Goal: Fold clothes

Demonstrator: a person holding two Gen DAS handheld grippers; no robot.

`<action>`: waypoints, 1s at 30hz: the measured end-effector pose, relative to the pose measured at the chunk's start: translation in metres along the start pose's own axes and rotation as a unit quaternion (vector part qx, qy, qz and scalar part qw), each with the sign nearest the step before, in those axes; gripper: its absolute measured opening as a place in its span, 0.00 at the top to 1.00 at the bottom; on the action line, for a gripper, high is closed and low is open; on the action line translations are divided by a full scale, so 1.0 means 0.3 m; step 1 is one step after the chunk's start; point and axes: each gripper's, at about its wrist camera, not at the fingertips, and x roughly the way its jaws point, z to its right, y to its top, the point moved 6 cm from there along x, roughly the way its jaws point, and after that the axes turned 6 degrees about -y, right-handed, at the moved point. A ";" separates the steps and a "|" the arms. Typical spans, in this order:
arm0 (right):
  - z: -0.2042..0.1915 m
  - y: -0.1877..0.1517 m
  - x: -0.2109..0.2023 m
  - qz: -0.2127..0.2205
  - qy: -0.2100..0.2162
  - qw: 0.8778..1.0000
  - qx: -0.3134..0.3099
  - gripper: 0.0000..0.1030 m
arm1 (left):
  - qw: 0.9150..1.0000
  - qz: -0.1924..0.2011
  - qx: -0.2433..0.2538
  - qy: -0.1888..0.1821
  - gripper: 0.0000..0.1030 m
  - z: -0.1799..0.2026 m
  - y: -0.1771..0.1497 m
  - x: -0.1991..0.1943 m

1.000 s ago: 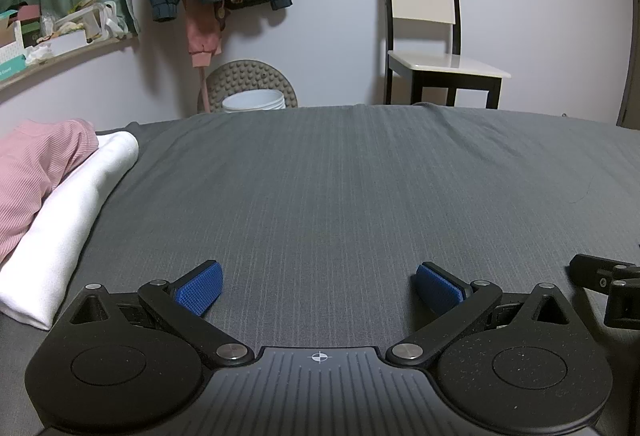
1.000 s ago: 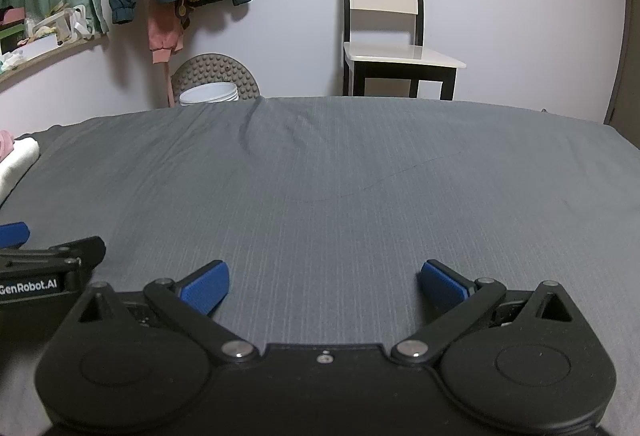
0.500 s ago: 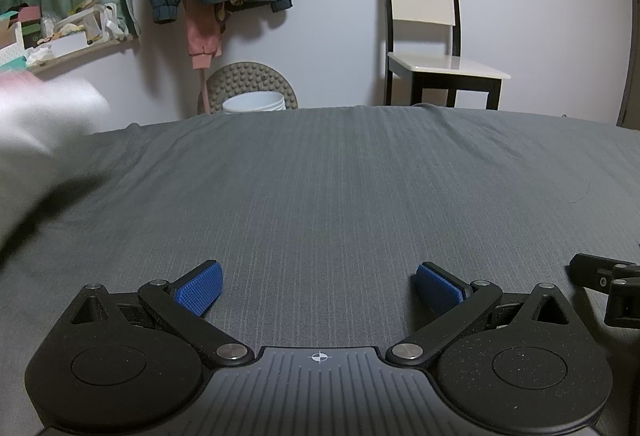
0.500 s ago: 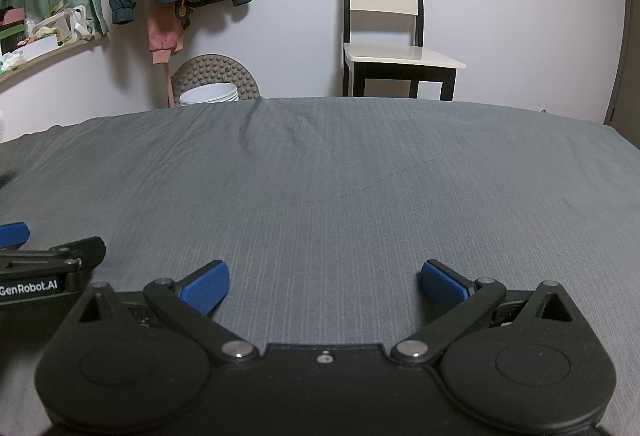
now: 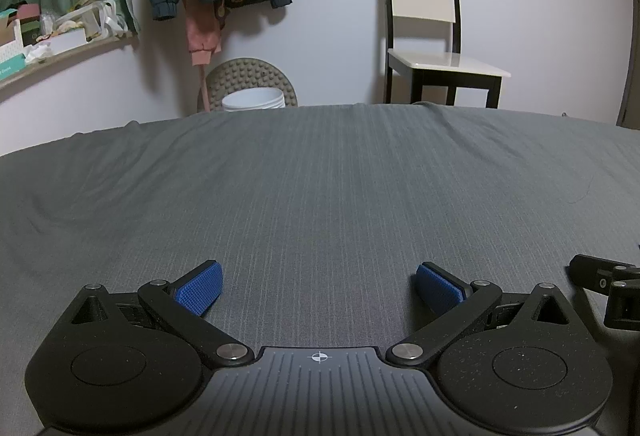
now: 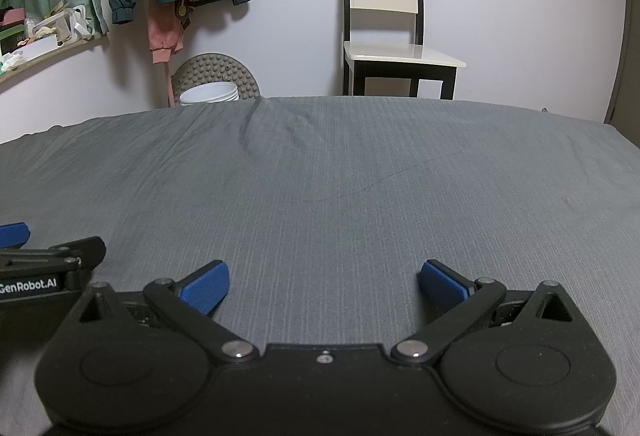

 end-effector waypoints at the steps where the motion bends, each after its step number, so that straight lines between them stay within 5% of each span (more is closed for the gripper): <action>1: 0.001 0.002 0.000 0.000 0.000 1.000 0.000 0.00 | 1.000 0.000 0.000 0.000 0.00 0.000 0.001 0.000; 30: 0.004 0.010 -0.002 -0.002 0.000 1.000 0.000 0.00 | 1.000 -0.001 -0.001 -0.001 0.00 0.004 0.001 -0.001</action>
